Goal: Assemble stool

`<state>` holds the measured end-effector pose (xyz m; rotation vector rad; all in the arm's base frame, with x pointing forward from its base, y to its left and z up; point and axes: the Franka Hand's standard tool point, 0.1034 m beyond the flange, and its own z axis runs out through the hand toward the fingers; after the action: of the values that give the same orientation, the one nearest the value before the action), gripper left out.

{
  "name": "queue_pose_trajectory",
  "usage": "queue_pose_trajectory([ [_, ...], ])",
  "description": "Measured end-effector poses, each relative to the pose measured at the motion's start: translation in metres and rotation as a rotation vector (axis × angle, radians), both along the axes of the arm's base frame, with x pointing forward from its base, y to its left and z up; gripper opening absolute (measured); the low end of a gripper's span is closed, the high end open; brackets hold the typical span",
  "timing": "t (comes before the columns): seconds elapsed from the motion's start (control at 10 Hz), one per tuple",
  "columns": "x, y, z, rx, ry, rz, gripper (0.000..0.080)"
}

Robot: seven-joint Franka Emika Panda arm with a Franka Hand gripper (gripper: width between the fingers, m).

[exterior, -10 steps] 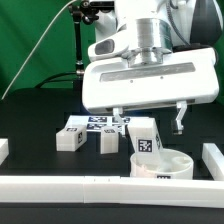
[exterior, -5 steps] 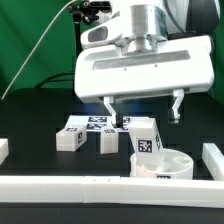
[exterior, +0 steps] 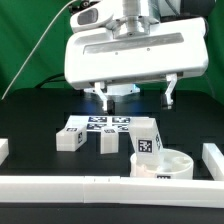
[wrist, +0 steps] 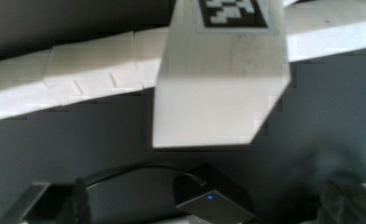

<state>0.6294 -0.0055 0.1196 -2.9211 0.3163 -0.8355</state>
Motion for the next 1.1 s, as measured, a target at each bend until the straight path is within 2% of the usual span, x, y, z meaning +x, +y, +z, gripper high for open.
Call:
queue_pose_trajectory([
  [0.3, -0.003, -0.002, -0.005, -0.008, 0.019, 0.019, 0.0649],
  [0.5, -0.002, -0.003, -0.006, 0.002, 0.047, 0.026, 0.0649],
  [0.6, -0.006, 0.003, -0.011, 0.03, 0.112, 0.041, 0.0649],
  [0.7, -0.007, 0.007, -0.01, 0.076, 0.211, 0.063, 0.0649],
  [1.0, -0.01, 0.02, -0.009, 0.168, 0.417, 0.121, 0.0649],
  [1.1, -0.005, 0.021, -0.009, 0.159, 0.416, 0.144, 0.0649],
])
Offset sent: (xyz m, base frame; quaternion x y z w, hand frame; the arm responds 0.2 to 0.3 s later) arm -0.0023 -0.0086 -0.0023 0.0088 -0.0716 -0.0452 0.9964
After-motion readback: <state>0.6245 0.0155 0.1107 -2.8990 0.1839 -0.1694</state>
